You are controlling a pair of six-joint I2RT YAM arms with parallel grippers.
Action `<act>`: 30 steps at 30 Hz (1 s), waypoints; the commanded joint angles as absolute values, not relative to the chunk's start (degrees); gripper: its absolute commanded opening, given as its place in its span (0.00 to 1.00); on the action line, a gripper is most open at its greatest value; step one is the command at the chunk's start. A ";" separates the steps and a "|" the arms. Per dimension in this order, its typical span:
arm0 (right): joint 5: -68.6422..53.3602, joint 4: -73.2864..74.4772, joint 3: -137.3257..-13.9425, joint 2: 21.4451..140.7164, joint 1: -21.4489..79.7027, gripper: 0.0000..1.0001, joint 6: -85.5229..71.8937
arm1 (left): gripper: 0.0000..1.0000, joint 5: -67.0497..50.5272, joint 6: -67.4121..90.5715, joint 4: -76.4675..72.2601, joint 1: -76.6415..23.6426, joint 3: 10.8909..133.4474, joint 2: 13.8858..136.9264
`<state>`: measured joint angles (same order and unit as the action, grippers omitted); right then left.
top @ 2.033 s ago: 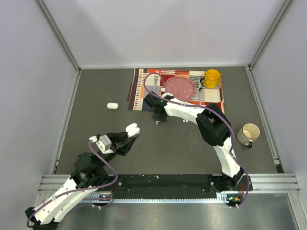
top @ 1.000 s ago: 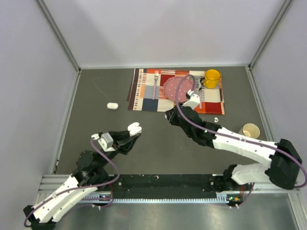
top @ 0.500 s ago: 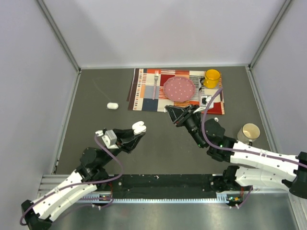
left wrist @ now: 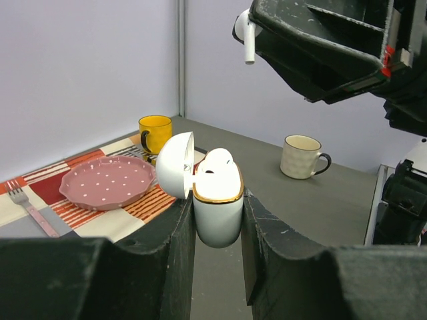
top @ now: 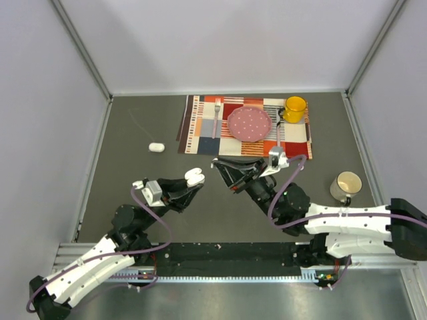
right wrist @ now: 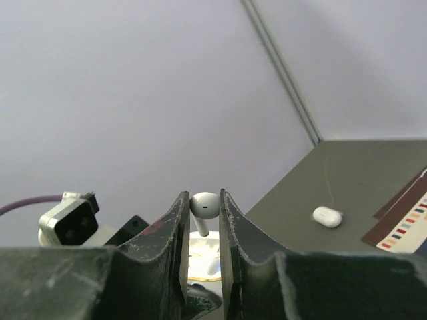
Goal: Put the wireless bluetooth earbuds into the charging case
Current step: Insert the left earbud into the left side groove of the charging case.
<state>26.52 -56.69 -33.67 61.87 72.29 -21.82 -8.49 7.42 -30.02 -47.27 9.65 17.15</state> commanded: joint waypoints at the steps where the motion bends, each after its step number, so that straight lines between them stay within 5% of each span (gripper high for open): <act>1: 23.47 -71.80 -33.48 65.47 74.88 0.00 -15.65 | 0.00 -9.67 8.00 -34.19 -47.29 10.11 17.49; 30: 17.31 -62.84 -39.55 73.21 76.99 0.00 -17.84 | 0.00 -10.63 7.47 -35.16 -47.37 9.76 17.05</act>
